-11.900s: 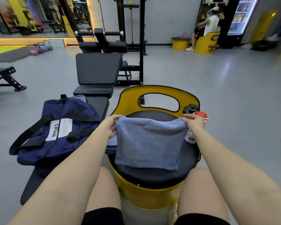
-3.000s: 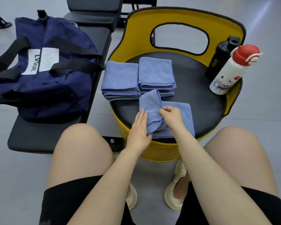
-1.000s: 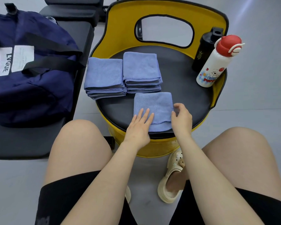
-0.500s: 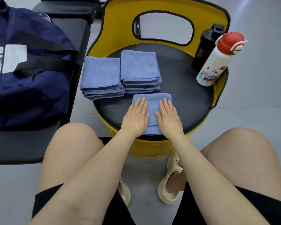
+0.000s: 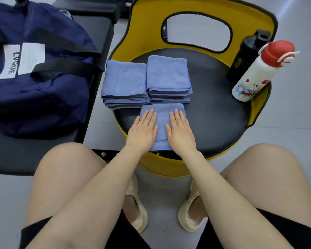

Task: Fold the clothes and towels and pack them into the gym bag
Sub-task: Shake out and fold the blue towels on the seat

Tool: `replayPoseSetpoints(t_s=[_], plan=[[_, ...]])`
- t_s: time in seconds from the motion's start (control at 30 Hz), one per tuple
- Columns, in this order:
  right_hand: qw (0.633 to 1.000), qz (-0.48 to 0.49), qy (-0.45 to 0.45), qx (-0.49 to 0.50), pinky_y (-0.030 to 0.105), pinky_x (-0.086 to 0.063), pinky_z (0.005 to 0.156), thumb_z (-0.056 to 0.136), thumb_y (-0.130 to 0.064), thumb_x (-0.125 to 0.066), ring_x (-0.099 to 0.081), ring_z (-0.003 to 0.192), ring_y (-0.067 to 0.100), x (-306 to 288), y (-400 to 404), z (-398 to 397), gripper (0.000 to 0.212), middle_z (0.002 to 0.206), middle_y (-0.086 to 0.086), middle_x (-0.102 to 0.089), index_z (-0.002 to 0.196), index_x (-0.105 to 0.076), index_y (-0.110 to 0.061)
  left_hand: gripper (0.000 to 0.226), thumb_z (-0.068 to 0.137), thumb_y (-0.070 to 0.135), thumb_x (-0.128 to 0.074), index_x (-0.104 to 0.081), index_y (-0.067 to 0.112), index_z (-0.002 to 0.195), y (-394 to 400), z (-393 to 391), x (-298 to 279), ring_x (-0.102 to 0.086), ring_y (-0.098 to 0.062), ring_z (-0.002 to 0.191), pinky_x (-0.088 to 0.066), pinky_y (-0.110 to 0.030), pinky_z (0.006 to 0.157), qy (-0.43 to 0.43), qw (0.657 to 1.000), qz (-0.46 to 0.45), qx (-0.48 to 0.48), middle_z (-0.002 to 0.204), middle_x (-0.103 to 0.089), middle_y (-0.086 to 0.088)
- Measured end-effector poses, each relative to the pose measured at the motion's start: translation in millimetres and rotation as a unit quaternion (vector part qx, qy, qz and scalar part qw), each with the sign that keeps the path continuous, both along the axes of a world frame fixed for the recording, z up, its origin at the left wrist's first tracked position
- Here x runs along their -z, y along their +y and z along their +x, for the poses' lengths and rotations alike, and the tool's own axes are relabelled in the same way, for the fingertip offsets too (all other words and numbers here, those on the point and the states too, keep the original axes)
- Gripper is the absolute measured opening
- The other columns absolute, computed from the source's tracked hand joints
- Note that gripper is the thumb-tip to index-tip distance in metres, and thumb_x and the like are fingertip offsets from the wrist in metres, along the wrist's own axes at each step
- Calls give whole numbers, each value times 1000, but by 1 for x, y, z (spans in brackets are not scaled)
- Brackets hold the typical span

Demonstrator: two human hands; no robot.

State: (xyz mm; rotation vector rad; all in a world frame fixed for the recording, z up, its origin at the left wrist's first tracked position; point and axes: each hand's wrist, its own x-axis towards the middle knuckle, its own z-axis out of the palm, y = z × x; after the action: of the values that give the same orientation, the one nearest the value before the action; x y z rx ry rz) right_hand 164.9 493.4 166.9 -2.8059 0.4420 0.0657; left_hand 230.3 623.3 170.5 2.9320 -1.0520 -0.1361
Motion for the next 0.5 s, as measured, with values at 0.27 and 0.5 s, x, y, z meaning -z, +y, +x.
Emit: replayPoseSetpoints(t_s=[0.27,0.5], plan=[[1000,-27,6,-14,31,5,118,105,-33,-17,6,148,20,3,23,22,55,161,9,3,152,-4,-7,54,104,33,-12,3,12,151,24,17,0,4,-14,147,0,-32,117,7,1000,3,-19,160,7,-2],[999,-9,33,-18,31,4,118,105,-34,-17,7,148,19,-6,23,21,56,161,8,4,152,-2,-8,56,104,37,-14,5,14,151,25,18,-8,6,-15,147,2,-34,117,30,999,20,-16,160,9,-2]])
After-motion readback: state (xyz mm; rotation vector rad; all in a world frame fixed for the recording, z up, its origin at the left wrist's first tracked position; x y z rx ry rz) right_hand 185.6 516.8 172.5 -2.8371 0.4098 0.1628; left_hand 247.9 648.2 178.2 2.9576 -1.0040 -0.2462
